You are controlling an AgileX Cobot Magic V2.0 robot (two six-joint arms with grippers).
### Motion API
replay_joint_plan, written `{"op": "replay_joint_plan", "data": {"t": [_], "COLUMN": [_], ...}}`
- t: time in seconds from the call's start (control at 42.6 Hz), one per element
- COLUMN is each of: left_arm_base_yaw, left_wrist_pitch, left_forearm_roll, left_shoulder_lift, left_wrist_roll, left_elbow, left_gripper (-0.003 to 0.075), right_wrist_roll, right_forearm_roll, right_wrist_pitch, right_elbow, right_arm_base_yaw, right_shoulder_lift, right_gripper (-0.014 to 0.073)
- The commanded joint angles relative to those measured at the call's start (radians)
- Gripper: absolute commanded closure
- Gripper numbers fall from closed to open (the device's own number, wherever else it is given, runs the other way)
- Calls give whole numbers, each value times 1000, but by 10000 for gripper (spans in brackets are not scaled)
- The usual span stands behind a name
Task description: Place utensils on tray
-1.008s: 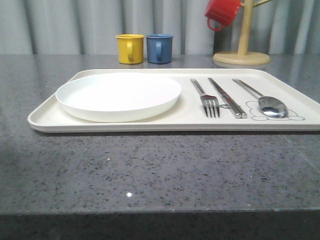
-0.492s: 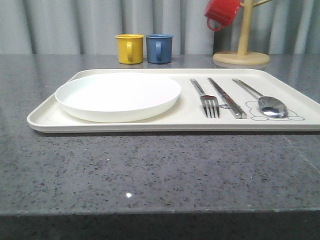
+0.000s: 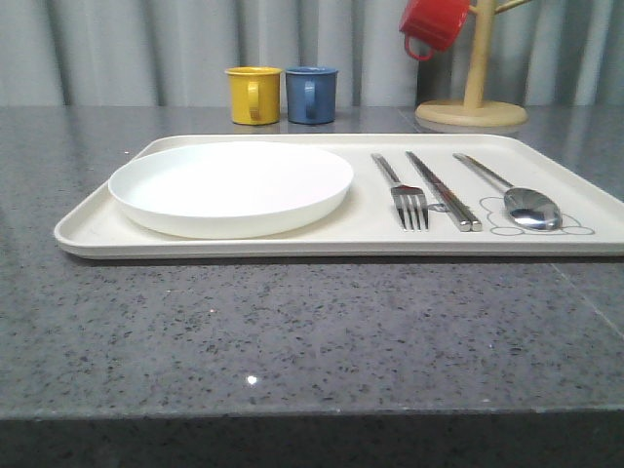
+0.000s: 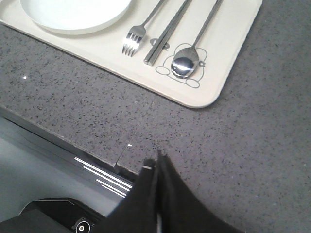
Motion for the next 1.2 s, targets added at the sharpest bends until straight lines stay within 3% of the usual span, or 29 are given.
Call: {"op": "replay_joint_plan", "data": {"t": [0.0, 1.173], "left_arm_base_yaw": [13, 52], "left_wrist_pitch": [-167, -175], "left_forearm_roll": [-18, -18], "left_shoulder_lift": [-10, -67], "left_wrist_roll": [-12, -12], "left_elbow": [14, 43], "left_gripper": [741, 741], "right_wrist_roll": [-4, -4], "right_forearm_roll": [6, 6], "right_wrist_pitch": [-59, -57], "right_elbow": [-20, -20], "right_arm_base_yaw": [0, 0], "right_shoulder_lift": [8, 8], "right_gripper": [661, 661]}}
